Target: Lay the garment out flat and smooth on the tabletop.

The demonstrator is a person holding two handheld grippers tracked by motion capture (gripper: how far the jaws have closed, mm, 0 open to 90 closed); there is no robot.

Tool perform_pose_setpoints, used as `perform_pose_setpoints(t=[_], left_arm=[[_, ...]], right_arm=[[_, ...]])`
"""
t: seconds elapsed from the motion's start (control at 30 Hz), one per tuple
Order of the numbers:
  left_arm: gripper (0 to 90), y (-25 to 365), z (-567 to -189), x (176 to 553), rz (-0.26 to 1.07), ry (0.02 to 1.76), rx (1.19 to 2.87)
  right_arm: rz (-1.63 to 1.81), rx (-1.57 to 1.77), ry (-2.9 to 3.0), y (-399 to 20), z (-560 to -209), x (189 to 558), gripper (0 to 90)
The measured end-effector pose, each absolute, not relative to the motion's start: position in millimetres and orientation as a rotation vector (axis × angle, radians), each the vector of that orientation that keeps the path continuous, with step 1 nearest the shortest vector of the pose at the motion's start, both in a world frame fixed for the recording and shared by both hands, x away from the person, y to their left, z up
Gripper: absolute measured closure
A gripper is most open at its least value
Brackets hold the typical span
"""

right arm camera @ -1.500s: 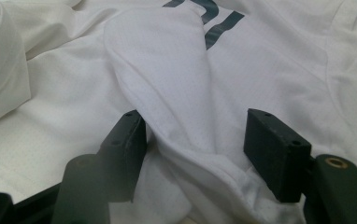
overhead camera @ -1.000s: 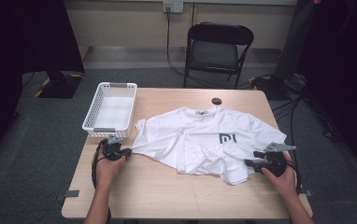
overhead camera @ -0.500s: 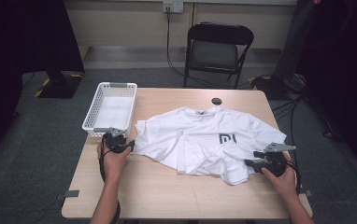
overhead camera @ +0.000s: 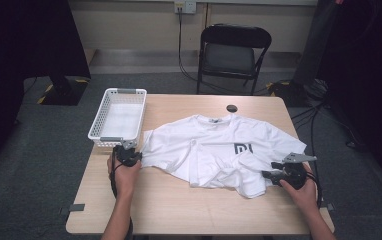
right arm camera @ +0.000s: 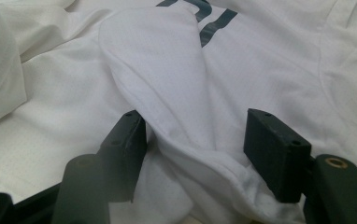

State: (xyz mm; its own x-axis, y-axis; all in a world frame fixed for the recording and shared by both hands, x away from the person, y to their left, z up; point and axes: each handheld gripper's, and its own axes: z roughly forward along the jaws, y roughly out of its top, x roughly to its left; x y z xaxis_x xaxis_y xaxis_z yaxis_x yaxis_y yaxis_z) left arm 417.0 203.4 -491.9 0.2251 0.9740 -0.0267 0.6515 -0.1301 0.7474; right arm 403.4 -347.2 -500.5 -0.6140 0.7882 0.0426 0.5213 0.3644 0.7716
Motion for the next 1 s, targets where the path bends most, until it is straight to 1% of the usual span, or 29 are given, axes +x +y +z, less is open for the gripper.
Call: perform_pose_setpoints(t=[0.07,0.1,0.2,0.27,0.3,0.33,0.4,0.47,0.53,0.57,0.67,0.77,0.83,0.9,1.0], left_arm=[[64.1,205,-493,412,0.658,1.535,1.825],[67.7,205,-493,410,0.652,1.535,1.833],[65.1,202,-488,409,0.684,1.498,1.843],[62.0,197,-483,414,0.719,1.426,1.856],[61.5,195,-482,417,0.712,1.421,1.853],[58.7,192,-481,420,0.698,1.410,1.846],[52.4,185,-484,426,0.656,1.334,1.848],[48.8,177,-485,429,0.675,1.290,1.859],[45.9,171,-489,431,0.640,1.237,1.871],[44.7,170,-492,432,0.613,1.252,1.869],[43.9,173,-498,433,0.594,1.288,1.898],[39.5,182,-499,432,0.605,1.384,1.877],[37.8,187,-496,431,0.623,1.414,1.874],[34.2,186,-492,429,0.660,1.379,1.906],[34.4,172,-484,426,0.657,1.298,1.917]], right_arm=[[1.114,1.150,2.296,-347,-500,403,38.4],[1.114,1.150,2.296,-347,-500,403,38.4],[1.114,1.149,2.296,-347,-500,403,38.4],[1.114,1.150,2.296,-347,-500,403,38.3],[1.114,1.149,2.296,-347,-500,403,38.4],[1.113,1.151,2.296,-347,-500,403,38.4],[1.114,1.150,2.296,-347,-500,403,38.4],[1.114,1.150,2.296,-347,-500,403,38.4],[1.114,1.151,2.296,-347,-500,403,38.3],[1.114,1.151,2.296,-347,-500,403,38.4],[1.114,1.150,2.296,-347,-500,403,38.4],[1.114,1.150,2.296,-347,-500,403,38.4],[1.114,1.151,2.296,-347,-500,403,38.4],[1.114,1.149,2.296,-347,-500,403,38.4],[1.114,1.150,2.296,-347,-500,403,38.4]])
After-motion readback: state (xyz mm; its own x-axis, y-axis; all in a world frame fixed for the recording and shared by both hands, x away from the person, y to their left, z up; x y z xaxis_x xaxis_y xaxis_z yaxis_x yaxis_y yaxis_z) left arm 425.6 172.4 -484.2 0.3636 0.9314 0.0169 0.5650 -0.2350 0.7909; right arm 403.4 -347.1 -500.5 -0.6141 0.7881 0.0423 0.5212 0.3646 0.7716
